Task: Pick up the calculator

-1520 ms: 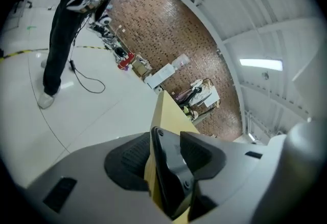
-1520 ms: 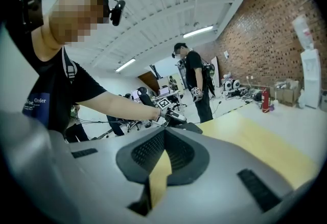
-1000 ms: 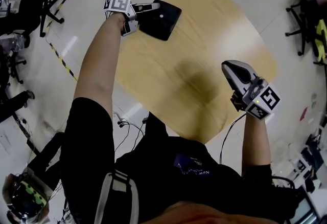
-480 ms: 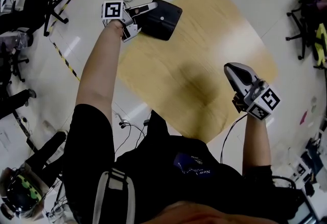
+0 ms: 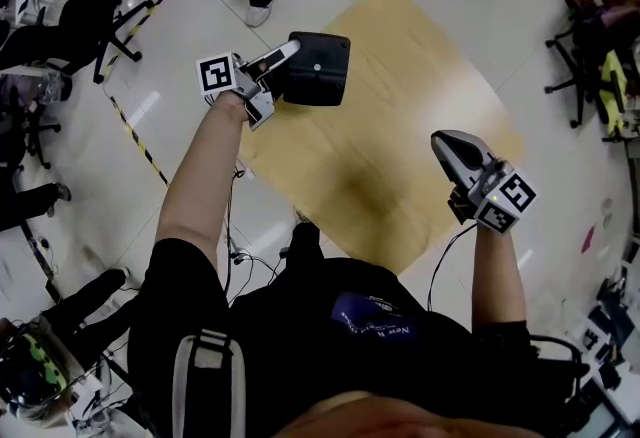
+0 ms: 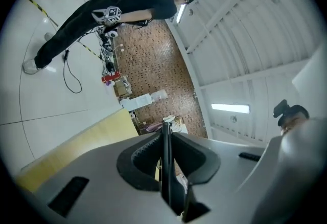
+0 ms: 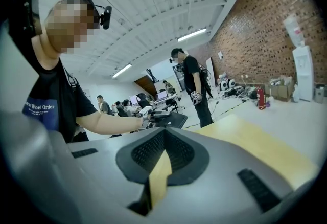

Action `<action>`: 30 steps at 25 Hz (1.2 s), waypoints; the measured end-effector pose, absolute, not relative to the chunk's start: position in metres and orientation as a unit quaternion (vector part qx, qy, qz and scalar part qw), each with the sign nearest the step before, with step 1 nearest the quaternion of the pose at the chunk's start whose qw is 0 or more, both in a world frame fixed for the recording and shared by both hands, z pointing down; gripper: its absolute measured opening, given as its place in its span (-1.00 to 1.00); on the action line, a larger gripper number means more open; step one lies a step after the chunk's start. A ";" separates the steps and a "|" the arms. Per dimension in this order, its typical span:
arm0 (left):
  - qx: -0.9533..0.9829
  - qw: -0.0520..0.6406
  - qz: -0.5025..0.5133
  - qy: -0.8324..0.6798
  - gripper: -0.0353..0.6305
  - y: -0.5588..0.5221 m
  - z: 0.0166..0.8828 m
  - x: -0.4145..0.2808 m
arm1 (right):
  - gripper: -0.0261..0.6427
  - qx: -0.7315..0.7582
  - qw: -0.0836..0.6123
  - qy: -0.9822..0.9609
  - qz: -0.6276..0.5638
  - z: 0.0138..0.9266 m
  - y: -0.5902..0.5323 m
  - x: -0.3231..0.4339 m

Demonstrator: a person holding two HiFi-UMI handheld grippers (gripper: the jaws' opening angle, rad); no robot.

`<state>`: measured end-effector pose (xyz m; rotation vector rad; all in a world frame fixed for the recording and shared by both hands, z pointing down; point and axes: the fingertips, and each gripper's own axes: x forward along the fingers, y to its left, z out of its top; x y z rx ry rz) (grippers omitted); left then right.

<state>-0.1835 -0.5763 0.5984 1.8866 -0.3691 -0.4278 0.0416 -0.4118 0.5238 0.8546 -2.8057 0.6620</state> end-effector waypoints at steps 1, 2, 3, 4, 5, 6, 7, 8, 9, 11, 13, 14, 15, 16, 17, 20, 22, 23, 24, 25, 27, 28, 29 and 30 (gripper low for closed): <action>0.798 0.551 -0.186 -0.159 -0.67 -0.566 0.588 -0.183 | -0.97 0.284 0.065 -0.931 0.218 0.517 -0.408 0.042; 0.797 0.550 -0.191 -0.161 -0.67 -0.554 0.577 -0.183 | -0.97 0.284 0.061 -0.932 0.216 0.509 -0.404 0.043; 0.796 0.549 -0.196 -0.164 -0.67 -0.543 0.566 -0.182 | -0.97 0.286 0.058 -0.933 0.212 0.501 -0.400 0.044; 0.795 0.548 -0.202 -0.165 -0.67 -0.533 0.554 -0.180 | -0.97 0.289 0.058 -0.933 0.205 0.494 -0.395 0.046; 0.794 0.546 -0.207 -0.166 -0.67 -0.522 0.543 -0.178 | -0.97 0.292 0.060 -0.934 0.196 0.488 -0.390 0.049; 0.793 0.546 -0.212 -0.167 -0.67 -0.510 0.533 -0.174 | -0.97 0.295 0.059 -0.935 0.188 0.479 -0.384 0.051; 0.790 0.548 -0.217 -0.167 -0.67 -0.496 0.524 -0.169 | -0.97 0.297 0.055 -0.936 0.183 0.470 -0.377 0.053; 0.788 0.551 -0.219 -0.166 -0.67 -0.482 0.516 -0.164 | -0.97 0.298 0.049 -0.936 0.179 0.460 -0.370 0.055; 0.787 0.554 -0.218 -0.165 -0.67 -0.467 0.507 -0.157 | -0.97 0.299 0.042 -0.937 0.177 0.450 -0.363 0.057; 0.786 0.557 -0.214 -0.162 -0.67 -0.437 0.492 -0.142 | -0.97 0.303 0.035 -0.937 0.172 0.433 -0.347 0.064; 0.783 0.563 -0.213 -0.159 -0.67 -0.406 0.481 -0.127 | -0.97 0.307 0.038 -0.937 0.165 0.425 -0.326 0.069; 0.780 0.567 -0.215 -0.157 -0.67 -0.389 0.477 -0.122 | -0.97 0.306 0.035 -0.937 0.163 0.421 -0.314 0.069; 0.776 0.571 -0.217 -0.155 -0.67 -0.374 0.473 -0.117 | -0.97 0.306 0.035 -0.938 0.159 0.418 -0.301 0.068; 0.773 0.575 -0.221 -0.153 -0.67 -0.360 0.468 -0.113 | -0.97 0.306 0.038 -0.938 0.157 0.416 -0.290 0.068; 0.770 0.578 -0.225 -0.150 -0.67 -0.348 0.463 -0.109 | -0.97 0.308 0.039 -0.938 0.156 0.414 -0.281 0.067; 0.767 0.584 -0.226 -0.141 -0.67 -0.319 0.443 -0.099 | -0.97 0.315 0.041 -0.936 0.153 0.407 -0.263 0.070; 0.769 0.580 -0.227 -0.140 -0.67 -0.303 0.431 -0.096 | -0.97 0.321 0.033 -0.934 0.155 0.403 -0.251 0.075; 0.770 0.577 -0.231 -0.141 -0.67 -0.297 0.425 -0.096 | -0.97 0.323 0.027 -0.933 0.157 0.402 -0.246 0.077; 0.770 0.575 -0.236 -0.142 -0.67 -0.292 0.420 -0.097 | -0.97 0.324 0.022 -0.932 0.160 0.401 -0.241 0.078; 0.770 0.573 -0.241 -0.143 -0.67 -0.286 0.416 -0.098 | -0.97 0.325 0.017 -0.932 0.162 0.400 -0.237 0.079; 0.770 0.569 -0.247 -0.148 -0.67 -0.276 0.409 -0.100 | -0.97 0.329 0.010 -0.930 0.162 0.397 -0.228 0.082; 0.771 0.568 -0.248 -0.150 -0.67 -0.271 0.408 -0.101 | -0.97 0.332 0.005 -0.929 0.160 0.396 -0.224 0.084; 0.772 0.566 -0.248 -0.151 -0.67 -0.268 0.407 -0.102 | -0.97 0.336 0.001 -0.928 0.158 0.394 -0.222 0.087; 0.773 0.564 -0.249 -0.151 -0.67 -0.264 0.406 -0.102 | -0.97 0.339 -0.003 -0.928 0.156 0.392 -0.220 0.090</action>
